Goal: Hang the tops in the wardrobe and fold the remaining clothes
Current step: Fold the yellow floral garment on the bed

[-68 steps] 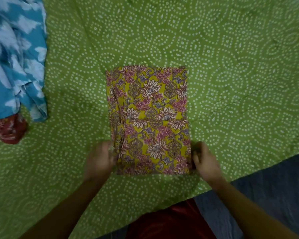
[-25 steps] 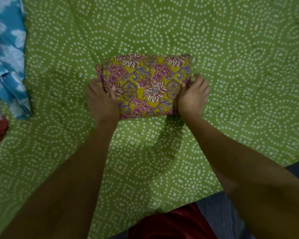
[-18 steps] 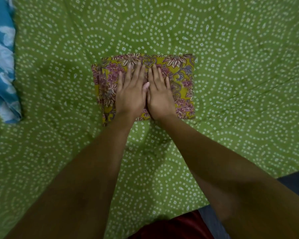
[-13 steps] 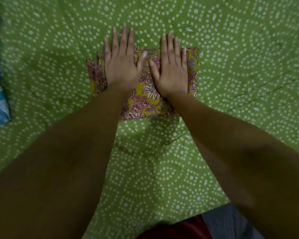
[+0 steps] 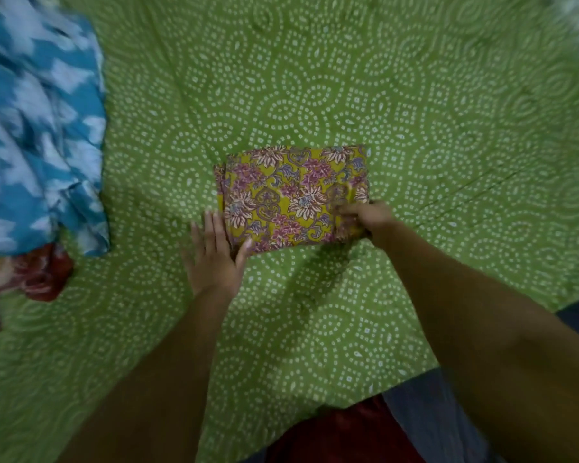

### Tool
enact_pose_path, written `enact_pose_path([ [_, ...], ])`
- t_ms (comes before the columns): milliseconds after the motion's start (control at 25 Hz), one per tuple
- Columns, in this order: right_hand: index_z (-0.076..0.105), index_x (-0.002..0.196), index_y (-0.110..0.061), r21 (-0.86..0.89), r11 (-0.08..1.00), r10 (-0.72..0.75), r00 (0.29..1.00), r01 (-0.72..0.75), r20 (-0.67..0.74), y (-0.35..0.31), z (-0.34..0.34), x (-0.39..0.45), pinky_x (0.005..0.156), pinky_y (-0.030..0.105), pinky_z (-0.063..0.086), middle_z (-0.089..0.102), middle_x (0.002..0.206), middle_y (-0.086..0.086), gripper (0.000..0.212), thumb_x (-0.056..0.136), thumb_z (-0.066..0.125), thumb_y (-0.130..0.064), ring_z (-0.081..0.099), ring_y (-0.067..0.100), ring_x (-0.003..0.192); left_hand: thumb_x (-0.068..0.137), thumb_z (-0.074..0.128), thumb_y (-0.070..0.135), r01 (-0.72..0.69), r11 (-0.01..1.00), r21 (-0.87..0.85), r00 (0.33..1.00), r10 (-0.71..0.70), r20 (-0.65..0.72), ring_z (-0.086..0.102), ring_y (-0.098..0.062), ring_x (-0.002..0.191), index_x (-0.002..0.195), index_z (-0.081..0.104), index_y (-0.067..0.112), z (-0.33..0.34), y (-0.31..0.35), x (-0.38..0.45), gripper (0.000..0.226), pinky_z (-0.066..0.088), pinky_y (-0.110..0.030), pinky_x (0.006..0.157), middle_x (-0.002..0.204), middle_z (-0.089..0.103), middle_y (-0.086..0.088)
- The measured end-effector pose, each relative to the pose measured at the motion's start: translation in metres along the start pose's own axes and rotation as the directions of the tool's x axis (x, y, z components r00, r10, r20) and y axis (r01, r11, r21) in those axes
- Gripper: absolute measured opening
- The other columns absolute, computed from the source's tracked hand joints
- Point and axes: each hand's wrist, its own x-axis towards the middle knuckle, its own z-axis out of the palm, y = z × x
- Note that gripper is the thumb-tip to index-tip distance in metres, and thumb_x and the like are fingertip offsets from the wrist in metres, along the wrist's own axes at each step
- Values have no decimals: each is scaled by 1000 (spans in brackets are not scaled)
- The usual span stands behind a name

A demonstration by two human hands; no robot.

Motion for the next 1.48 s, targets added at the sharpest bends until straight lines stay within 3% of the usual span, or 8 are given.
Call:
enact_pose_path([
  [240,51,70,-9,295,956,-103,928,-8,359,-113,7,-164,43,17,47,56,45,-1,20,87,48,0,53,10,37,98,26,54,325,910,-259,935,-268,234,37,-33,134,143,37,9,-100,52,-82,65,28,-46,108,152,33,-11],
  [400,45,62,-13,367,923,-275,869,119,410,-167,-26,-280,55,24,42,49,44,-1,26,87,47,-5,48,12,43,98,41,26,564,583,-585,644,133,754,57,-16,72,91,63,12,-162,120,-147,27,45,-20,59,91,66,-5],
  [720,71,98,3,712,629,-589,789,312,175,-140,-292,-409,77,44,58,70,102,20,47,52,74,-9,69,32,90,92,41,43,438,-144,-887,688,689,228,50,-33,125,127,58,8,-327,352,-224,53,40,-44,103,132,57,-13],
  [920,65,113,-6,619,651,-543,839,439,-25,-41,-481,-444,78,36,58,71,107,13,92,29,95,-30,70,26,90,103,7,4,186,-1,-982,799,582,151,43,5,124,145,15,-11,-290,522,-270,45,44,-3,58,158,7,-22],
  [1160,69,108,-3,795,338,-452,828,503,-332,50,-650,-481,76,52,57,69,108,21,49,80,62,-42,69,35,93,105,26,25,250,107,-962,523,822,227,17,-30,145,150,15,7,-276,666,-439,50,29,-34,112,157,19,-9],
  [1240,61,112,-2,771,333,-395,823,543,-408,74,-697,-490,72,50,58,71,100,20,47,73,71,-29,70,32,88,104,21,38,450,160,-879,343,877,336,29,-34,139,148,25,12,-266,712,-460,51,34,-50,105,150,33,-7],
  [1360,60,109,-2,737,349,-306,814,579,-494,114,-772,-499,77,49,57,71,97,18,36,79,63,-21,71,30,85,82,30,69,322,188,-928,376,874,308,49,-40,124,137,48,10,-264,780,-466,82,35,-59,101,138,51,-16],
  [1480,61,108,-2,728,361,-219,812,583,-542,151,-836,-494,82,48,55,71,99,19,31,85,58,-22,70,31,87,71,40,80,222,384,-896,74,910,408,65,-40,101,110,71,8,-259,866,-470,87,51,-59,84,118,65,-21],
])
